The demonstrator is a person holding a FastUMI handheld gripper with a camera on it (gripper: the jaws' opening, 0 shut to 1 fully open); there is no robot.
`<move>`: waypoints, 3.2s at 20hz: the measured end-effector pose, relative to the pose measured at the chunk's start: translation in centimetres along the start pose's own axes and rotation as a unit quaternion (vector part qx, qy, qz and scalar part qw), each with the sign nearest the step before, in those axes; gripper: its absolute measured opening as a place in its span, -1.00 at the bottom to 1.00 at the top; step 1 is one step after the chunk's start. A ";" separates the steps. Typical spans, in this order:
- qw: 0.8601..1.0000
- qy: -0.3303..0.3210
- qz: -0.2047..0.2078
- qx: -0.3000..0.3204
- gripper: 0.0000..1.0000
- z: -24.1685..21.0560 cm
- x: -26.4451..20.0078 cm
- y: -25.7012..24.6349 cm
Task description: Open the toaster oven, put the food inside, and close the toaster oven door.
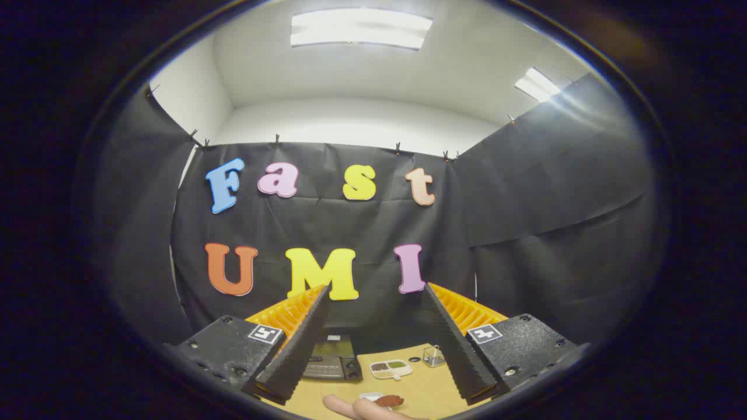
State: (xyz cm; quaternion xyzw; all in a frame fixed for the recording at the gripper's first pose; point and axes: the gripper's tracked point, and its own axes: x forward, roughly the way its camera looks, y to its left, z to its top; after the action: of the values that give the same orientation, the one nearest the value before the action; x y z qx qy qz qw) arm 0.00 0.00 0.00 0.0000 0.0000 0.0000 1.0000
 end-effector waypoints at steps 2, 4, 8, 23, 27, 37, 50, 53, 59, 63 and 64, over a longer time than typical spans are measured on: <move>1.000 -0.002 -0.001 -0.006 1.00 0.3 0.0 0.1; 1.000 -0.001 -0.001 -0.010 1.00 0.3 0.0 0.2; 1.000 0.008 -0.004 -0.007 1.00 -0.1 0.5 0.4; 0.996 0.083 -0.021 -0.018 1.00 -9.9 10.4 2.1; 0.992 0.125 0.019 -0.013 1.00 -17.0 15.9 6.6; 0.951 0.294 0.094 -0.025 1.00 -38.8 25.2 18.3; 0.940 0.328 0.084 -0.034 1.00 -44.4 24.8 21.8; 0.945 0.314 0.084 -0.027 1.00 -44.1 22.8 21.3; 0.949 0.303 0.081 -0.021 1.00 -44.6 17.7 20.0; 0.950 0.300 0.083 -0.021 1.00 -45.7 14.3 19.3; 0.950 0.301 0.084 -0.021 1.00 -46.0 13.5 19.0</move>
State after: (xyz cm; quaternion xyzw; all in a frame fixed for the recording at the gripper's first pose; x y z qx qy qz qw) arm 13.50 19.05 -46.00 -0.0213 0.3010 0.0837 0.9497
